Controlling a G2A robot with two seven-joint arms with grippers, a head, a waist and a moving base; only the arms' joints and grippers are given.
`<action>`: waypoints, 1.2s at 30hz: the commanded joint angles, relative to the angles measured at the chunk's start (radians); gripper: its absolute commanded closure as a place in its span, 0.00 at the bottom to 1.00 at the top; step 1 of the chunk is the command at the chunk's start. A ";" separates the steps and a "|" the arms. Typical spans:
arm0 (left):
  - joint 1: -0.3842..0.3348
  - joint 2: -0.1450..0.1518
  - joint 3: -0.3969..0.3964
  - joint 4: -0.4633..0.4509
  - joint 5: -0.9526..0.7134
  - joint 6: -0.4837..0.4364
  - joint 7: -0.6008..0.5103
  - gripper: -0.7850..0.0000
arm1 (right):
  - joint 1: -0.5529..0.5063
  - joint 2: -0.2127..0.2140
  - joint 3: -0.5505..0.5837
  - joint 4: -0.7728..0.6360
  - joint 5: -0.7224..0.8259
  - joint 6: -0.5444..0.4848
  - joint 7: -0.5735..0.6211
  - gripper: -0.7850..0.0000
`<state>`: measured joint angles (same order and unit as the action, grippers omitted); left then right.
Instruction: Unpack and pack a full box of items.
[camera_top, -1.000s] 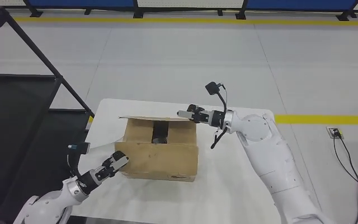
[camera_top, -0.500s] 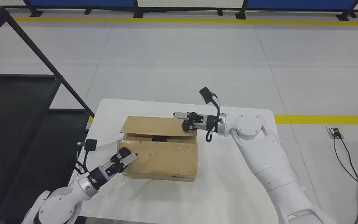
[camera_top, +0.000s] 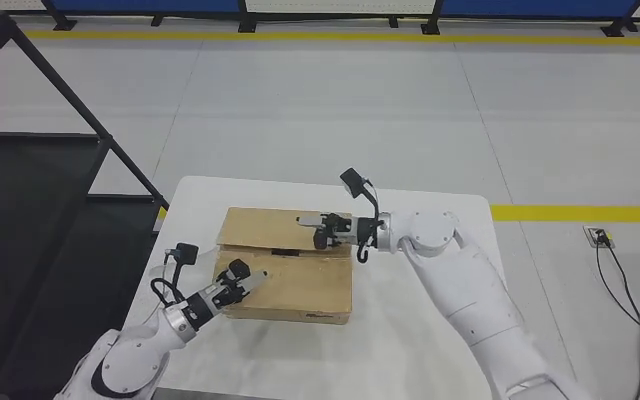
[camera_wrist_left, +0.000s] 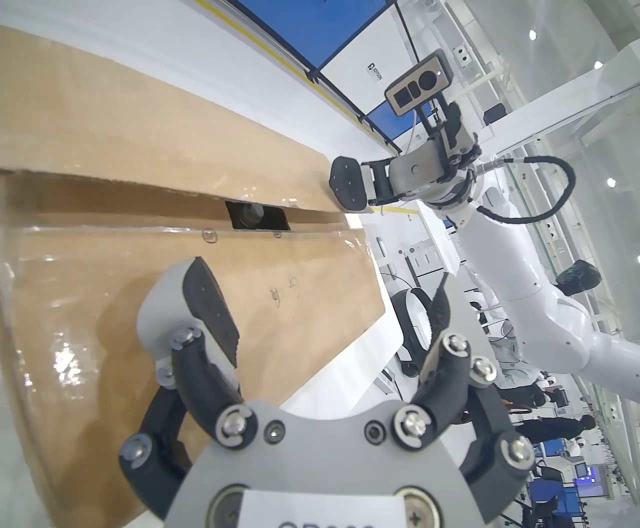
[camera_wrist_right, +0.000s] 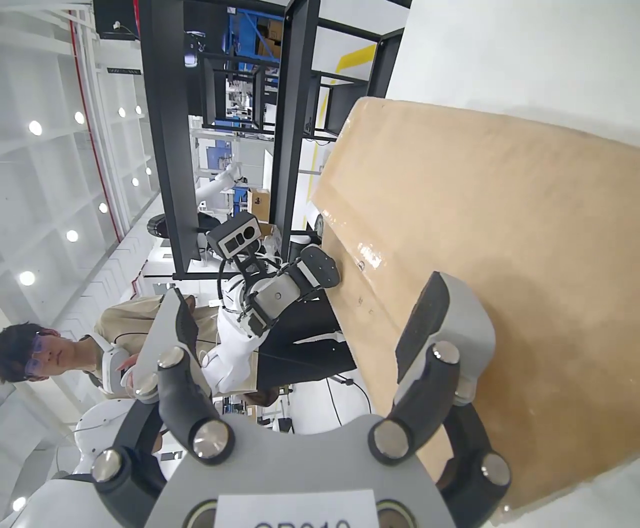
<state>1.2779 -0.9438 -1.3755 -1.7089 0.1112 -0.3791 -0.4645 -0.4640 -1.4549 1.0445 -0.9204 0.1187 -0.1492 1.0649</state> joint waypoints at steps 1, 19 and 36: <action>0.000 -0.001 0.001 0.001 0.000 -0.004 0.002 0.00 | -0.021 0.002 -0.002 -0.015 0.001 -0.007 -0.001 0.00; 0.150 0.012 -0.304 -0.005 -0.168 -0.055 0.096 0.00 | -0.157 0.036 0.042 -0.117 -0.017 -0.051 -0.035 0.00; 0.177 0.004 -0.308 0.058 -0.262 0.003 0.101 0.00 | -0.157 0.036 0.042 -0.117 -0.017 -0.051 -0.035 0.00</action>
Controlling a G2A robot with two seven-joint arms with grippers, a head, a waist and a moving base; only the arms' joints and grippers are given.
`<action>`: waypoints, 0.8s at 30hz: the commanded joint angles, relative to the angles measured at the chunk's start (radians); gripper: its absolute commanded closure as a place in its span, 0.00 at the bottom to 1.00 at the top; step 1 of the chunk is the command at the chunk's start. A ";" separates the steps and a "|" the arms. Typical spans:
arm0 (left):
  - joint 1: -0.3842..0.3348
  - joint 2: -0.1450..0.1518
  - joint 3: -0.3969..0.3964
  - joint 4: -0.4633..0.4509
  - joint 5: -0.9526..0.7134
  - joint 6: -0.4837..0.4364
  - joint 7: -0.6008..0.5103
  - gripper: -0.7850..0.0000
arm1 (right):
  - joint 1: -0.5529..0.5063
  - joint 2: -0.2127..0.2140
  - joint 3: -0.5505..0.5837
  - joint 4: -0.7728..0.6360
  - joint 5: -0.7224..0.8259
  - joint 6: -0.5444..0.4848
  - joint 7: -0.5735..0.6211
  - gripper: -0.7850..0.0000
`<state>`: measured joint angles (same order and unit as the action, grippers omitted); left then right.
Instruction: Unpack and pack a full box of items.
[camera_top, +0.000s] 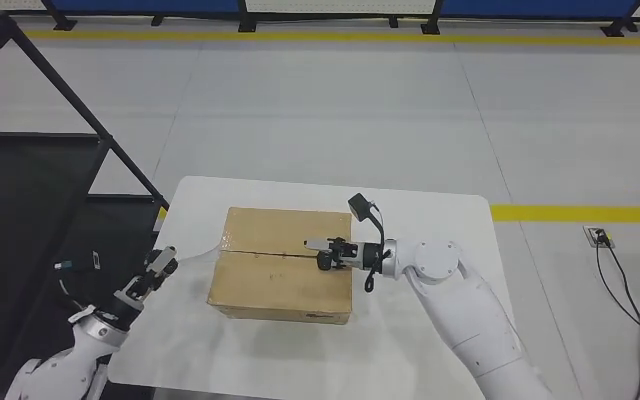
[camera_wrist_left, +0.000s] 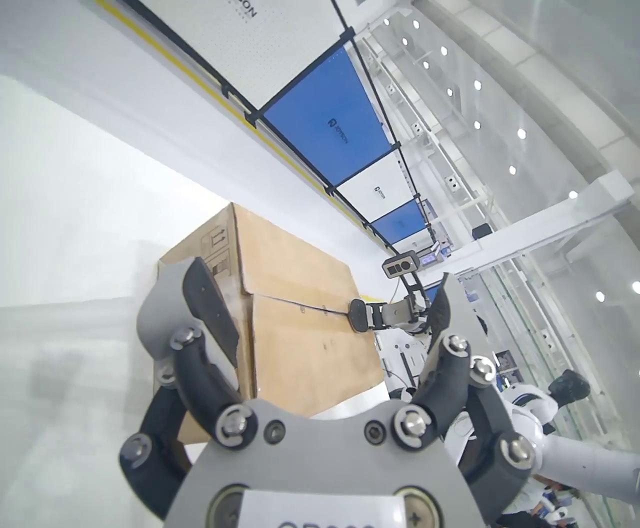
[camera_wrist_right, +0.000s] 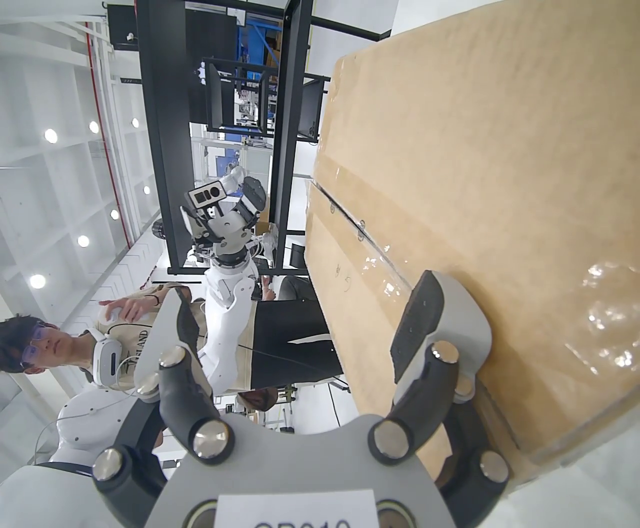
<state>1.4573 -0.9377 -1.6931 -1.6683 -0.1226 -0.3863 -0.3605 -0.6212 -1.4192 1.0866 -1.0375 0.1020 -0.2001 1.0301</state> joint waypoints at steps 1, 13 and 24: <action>-0.004 -0.004 0.019 0.035 -0.054 0.019 -0.010 0.00 | 0.000 0.000 0.000 0.000 0.000 0.000 0.000 0.00; -0.063 -0.028 0.117 0.193 -0.114 0.122 -0.009 0.00 | -0.016 0.010 0.021 -0.034 0.030 -0.016 -0.023 0.00; -0.258 -0.059 0.234 0.421 -0.181 0.179 -0.063 0.00 | 0.020 0.007 -0.003 0.025 0.058 -0.005 -0.007 0.00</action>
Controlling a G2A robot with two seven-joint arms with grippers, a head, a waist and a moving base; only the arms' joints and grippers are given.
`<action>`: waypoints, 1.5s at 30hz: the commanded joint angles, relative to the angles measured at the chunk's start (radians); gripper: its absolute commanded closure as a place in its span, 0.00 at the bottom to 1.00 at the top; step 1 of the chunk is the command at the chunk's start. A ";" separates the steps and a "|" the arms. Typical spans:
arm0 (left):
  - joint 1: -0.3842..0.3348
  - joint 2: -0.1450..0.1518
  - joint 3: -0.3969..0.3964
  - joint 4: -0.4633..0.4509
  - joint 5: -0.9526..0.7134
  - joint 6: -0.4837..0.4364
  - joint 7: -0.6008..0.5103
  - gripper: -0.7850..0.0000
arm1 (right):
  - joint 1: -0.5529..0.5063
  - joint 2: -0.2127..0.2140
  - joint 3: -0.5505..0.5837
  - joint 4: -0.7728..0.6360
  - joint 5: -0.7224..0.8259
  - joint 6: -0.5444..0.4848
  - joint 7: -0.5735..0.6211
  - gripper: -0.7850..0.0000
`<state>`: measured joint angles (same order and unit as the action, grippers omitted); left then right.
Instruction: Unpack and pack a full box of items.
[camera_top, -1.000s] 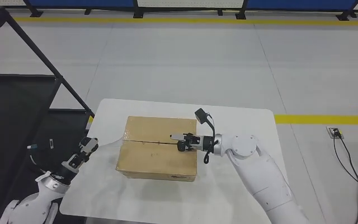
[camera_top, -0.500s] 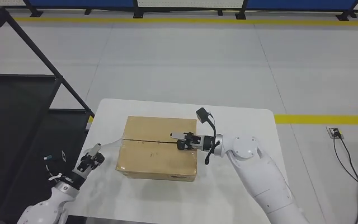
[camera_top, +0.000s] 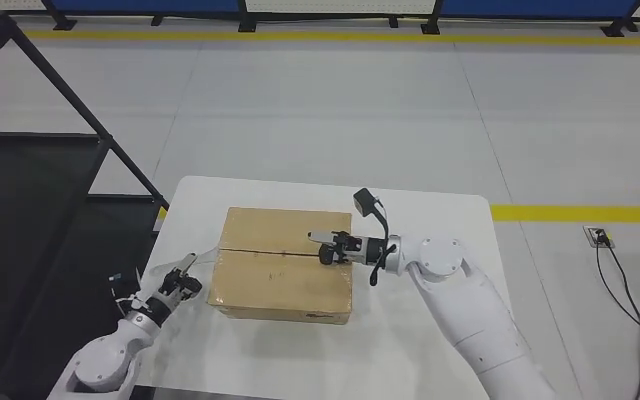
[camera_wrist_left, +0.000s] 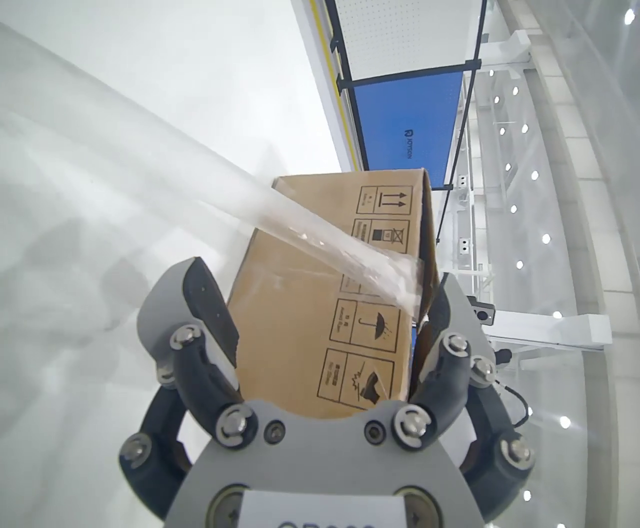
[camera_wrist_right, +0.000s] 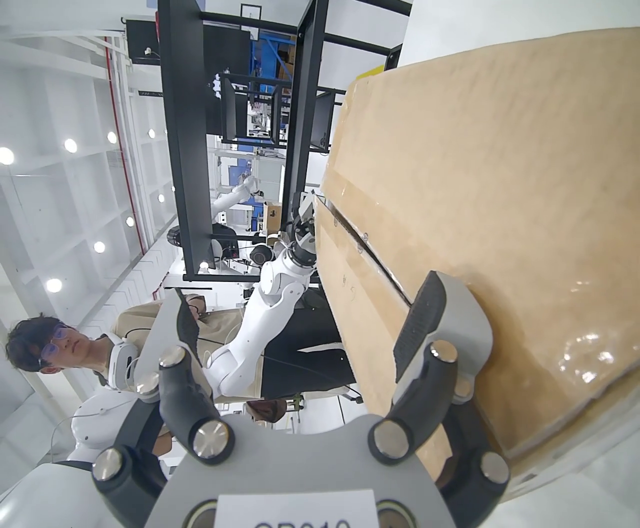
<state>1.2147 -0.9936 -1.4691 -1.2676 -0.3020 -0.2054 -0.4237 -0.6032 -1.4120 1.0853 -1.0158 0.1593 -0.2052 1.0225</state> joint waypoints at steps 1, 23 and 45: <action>-0.032 -0.006 0.019 0.041 -0.004 -0.002 0.000 0.00 | 0.003 0.000 -0.004 0.007 0.002 0.000 0.001 0.00; -0.190 -0.048 0.029 0.223 -0.139 -0.198 0.023 0.00 | 0.001 0.006 -0.018 0.007 0.013 -0.001 -0.009 0.00; 0.022 -0.024 -0.134 -0.211 0.182 -0.255 0.168 0.00 | -0.029 0.021 -0.001 -0.019 0.034 -0.001 -0.022 0.00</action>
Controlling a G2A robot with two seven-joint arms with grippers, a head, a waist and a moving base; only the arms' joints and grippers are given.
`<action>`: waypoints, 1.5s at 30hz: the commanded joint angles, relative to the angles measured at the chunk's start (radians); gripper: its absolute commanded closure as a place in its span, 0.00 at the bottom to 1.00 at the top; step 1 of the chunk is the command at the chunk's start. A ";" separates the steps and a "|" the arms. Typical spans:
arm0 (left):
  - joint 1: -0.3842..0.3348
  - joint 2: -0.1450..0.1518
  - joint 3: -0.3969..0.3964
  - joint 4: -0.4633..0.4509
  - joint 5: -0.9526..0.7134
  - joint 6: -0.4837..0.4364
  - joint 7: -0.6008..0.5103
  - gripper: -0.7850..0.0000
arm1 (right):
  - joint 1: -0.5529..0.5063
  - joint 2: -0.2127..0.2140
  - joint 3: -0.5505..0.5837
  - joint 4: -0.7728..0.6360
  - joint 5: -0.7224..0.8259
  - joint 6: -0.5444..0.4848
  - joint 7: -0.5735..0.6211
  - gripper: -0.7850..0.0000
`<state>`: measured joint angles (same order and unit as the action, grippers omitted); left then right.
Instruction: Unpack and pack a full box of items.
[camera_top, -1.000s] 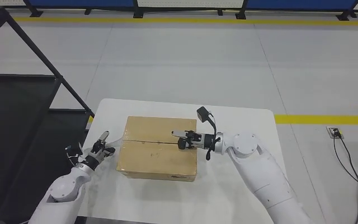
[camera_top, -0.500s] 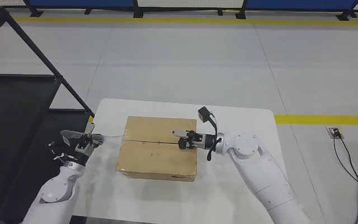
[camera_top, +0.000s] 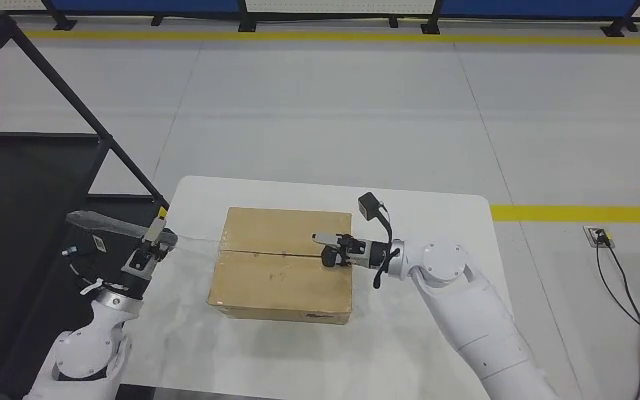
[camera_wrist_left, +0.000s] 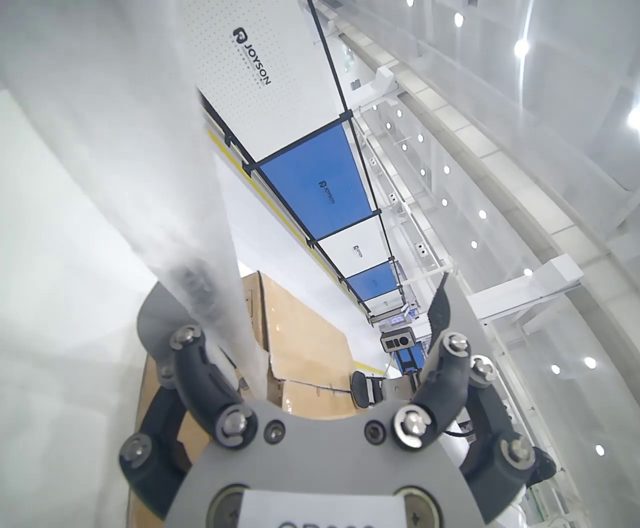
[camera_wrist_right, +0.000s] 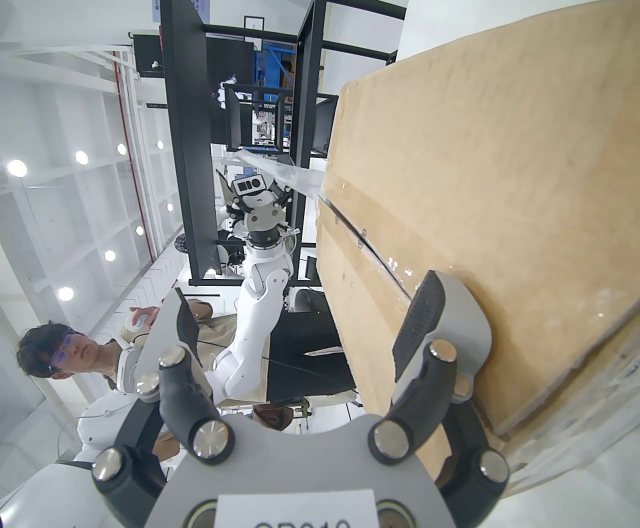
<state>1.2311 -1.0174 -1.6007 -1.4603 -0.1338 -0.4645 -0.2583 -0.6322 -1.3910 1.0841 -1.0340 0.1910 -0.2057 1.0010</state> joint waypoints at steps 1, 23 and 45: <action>0.012 0.000 -0.004 -0.036 0.027 0.008 0.004 0.00 | -0.001 0.001 0.000 -0.001 0.004 0.001 0.001 0.00; -0.021 -0.018 0.109 -0.225 0.216 0.106 -0.020 0.00 | -0.042 0.028 0.049 -0.073 0.023 -0.026 0.019 0.00; -0.078 -0.047 0.259 -0.233 0.309 0.136 -0.036 0.00 | -0.153 0.065 0.121 -0.174 0.052 -0.078 0.017 0.00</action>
<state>1.1519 -1.0642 -1.3397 -1.6907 0.1809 -0.3295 -0.2985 -0.7793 -1.3273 1.2023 -1.2035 0.2401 -0.2785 1.0204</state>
